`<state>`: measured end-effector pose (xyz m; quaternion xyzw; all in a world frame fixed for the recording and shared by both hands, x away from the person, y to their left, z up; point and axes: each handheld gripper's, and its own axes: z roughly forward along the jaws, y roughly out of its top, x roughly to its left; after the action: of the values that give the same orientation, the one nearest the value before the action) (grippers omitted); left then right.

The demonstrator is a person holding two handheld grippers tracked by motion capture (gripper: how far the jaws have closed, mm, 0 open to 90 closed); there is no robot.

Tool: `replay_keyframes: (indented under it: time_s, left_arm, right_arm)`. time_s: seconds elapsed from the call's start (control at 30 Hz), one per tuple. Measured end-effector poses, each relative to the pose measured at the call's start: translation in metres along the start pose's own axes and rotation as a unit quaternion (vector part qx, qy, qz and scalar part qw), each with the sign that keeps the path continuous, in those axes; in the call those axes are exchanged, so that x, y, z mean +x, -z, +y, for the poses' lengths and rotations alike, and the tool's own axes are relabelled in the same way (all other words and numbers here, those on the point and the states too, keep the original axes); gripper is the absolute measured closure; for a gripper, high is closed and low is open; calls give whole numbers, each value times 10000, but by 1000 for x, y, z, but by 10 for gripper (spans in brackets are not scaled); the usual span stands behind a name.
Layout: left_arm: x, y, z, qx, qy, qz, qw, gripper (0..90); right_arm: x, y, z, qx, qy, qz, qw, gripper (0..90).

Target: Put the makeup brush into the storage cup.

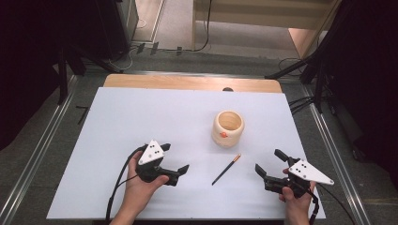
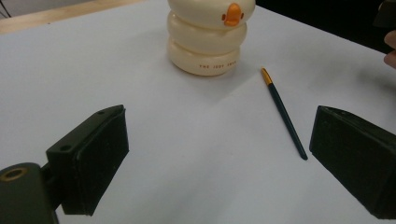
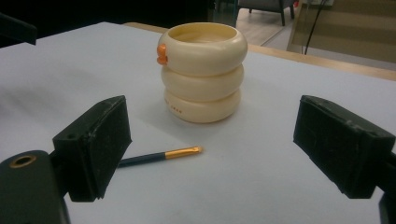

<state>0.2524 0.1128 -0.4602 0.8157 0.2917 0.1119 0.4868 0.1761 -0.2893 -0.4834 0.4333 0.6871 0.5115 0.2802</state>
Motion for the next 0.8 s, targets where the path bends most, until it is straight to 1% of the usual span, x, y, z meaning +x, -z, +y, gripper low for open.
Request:
replay_keyframes:
  time_s: [0.1, 0.17, 0.2, 0.23, 0.27, 0.3, 0.33, 0.37, 0.4, 0.43, 0.47, 0.5, 0.57, 0.63, 0.7, 0.77, 0.8]
  left_arm:
    - [-5, -12, 3, 138, -22, 23, 9999, 89]
    - [-8, -21, 6, 245, 4, 48, 9997, 137]
    - [-10, -25, 7, 326, -17, 26, 9995, 142]
    - [-10, -25, 7, 326, -17, 26, 9995, 149]
    - [-12, -29, 9, 398, -2, -23, 9992, 160]
    - [-14, -34, 10, 502, -29, -54, 9987, 160]
    - [-18, -44, 13, 708, -34, -101, 9974, 188]
    - [-20, -47, 14, 783, -53, -116, 9968, 206]
    - [-20, -47, 14, 783, -53, -116, 9968, 219]
    - [-24, -56, 15, 957, -126, -230, 9951, 240]
    - [-24, -56, 15, 957, -126, -230, 9951, 265]
    - [-29, -64, 17, 1150, -200, -359, 9925, 289]
    - [-35, -72, 17, 1347, -289, -410, 9896, 334]
    - [-40, -80, 17, 1466, -356, -485, 9874, 397]
    - [-45, -87, 17, 1628, -457, -533, 9842, 442]
    - [-49, -93, 18, 1723, -400, -615, 9823, 482]
    - [-50, -96, 18, 1795, -372, -643, 9810, 507]
  right_arm:
    - [0, -1, 0, 9, 1, -1, 10000, 126]
    - [0, -1, -1, 10, 3, 8, 10000, 128]
    - [-1, -1, -1, 16, -1, 9, 10000, 129]
    - [-1, -1, -1, 19, -1, 6, 10000, 131]
    - [-1, -1, -1, 18, 0, 6, 10000, 133]
    - [-1, -1, -1, 18, 0, 6, 10000, 133]
    - [-1, -1, -1, 30, -17, 4, 10000, 134]
    - [-1, -1, -2, 41, -19, 7, 10000, 135]
    - [-2, -2, -2, 40, -18, 5, 10000, 136]
    - [-2, -2, -3, 52, -11, 5, 10000, 138]
    - [-2, -2, -3, 52, -11, 5, 10000, 138]
    - [-3, -3, -3, 69, -30, 2, 10000, 141]
    - [-3, -3, -3, 68, -32, 7, 10000, 141]
    - [-3, -3, -3, 72, -27, 3, 10000, 142]
    - [-3, -3, -3, 75, -24, 7, 10000, 142]
    - [-3, -3, -3, 89, -31, -1, 10000, 142]
    - [-3, -3, -4, 93, -36, 0, 10000, 142]
